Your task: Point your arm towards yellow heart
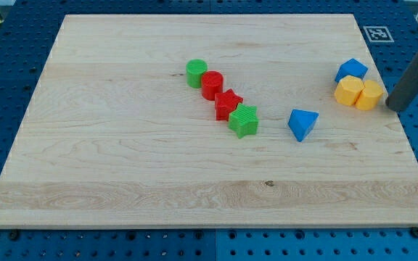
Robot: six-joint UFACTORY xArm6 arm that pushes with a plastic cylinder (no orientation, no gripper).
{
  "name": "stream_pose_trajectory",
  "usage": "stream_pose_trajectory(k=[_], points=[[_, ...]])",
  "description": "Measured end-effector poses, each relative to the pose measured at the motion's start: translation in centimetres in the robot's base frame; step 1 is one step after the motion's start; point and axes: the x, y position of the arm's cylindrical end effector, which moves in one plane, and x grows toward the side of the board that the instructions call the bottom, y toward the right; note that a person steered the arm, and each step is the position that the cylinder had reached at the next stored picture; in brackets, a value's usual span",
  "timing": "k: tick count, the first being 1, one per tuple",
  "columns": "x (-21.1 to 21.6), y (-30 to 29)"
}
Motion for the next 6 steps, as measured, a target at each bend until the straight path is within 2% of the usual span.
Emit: stream_pose_trajectory(k=[1, 3, 5, 6], points=[[1.1, -1.3], [-0.7, 0.9], [-4.4, 1.0], [-3.7, 0.2]])
